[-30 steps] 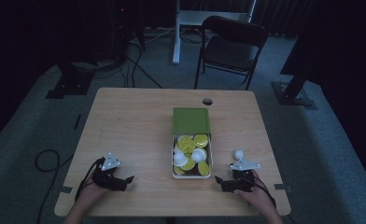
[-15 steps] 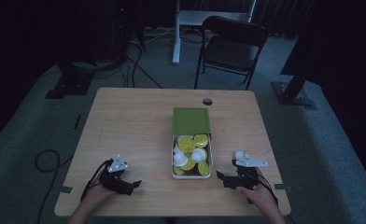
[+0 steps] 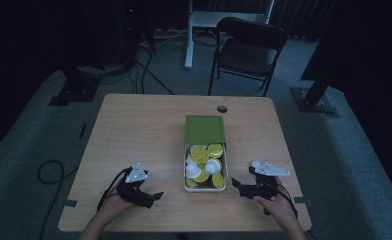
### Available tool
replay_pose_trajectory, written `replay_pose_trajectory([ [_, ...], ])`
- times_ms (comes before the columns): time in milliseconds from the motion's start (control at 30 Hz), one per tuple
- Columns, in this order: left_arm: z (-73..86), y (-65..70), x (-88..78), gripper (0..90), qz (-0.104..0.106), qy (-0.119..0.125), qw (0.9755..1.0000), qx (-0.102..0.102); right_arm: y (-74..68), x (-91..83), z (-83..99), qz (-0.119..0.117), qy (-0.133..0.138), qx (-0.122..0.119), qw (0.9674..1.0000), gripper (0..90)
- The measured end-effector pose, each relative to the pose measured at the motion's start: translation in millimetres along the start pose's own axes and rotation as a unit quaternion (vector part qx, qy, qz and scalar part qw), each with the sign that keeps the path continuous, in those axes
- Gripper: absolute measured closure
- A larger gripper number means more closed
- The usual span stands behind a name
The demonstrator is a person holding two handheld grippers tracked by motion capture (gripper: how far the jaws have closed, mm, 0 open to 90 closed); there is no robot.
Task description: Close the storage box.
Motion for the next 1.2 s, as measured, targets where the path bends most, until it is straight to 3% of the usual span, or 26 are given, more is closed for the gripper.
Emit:
replay_pose_trajectory([
  [200, -17.5, 6.6, 2.7, 1.5, 0.001, 0.031, 0.9995, 0.008, -2.0, 0.2, -6.1, -0.003, 0.008, 0.003, 1.0, 12.1],
  [433, -27.0, 16.7, 9.9, 1.5, 0.01, 0.041, 0.9986, 0.03, -8.8, 0.8, -7.3, -0.018, 0.015, -0.005, 0.9997, 12.2],
  [633, -39.2, 23.2, 15.6, 1.6, 0.002, 0.054, 0.9975, 0.046, -11.1, -2.7, -6.9, -0.028, 0.018, 0.0, 0.9995, 12.2],
  [1200, -57.1, 23.0, 32.9, 1.5, -0.011, 0.052, 0.9974, 0.049, -19.1, 1.5, -10.1, -0.037, 0.017, -0.02, 0.999, 12.2],
])
Point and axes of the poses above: each handheld gripper's, and its own axes: x roughly forward along the jaws, z roughly out of its underside, y roughly to its right, the point moved 8 cm from there along x, roughly forward along the jaws, and after that the axes turned 3 degrees about -x, right-handed, at the moved point
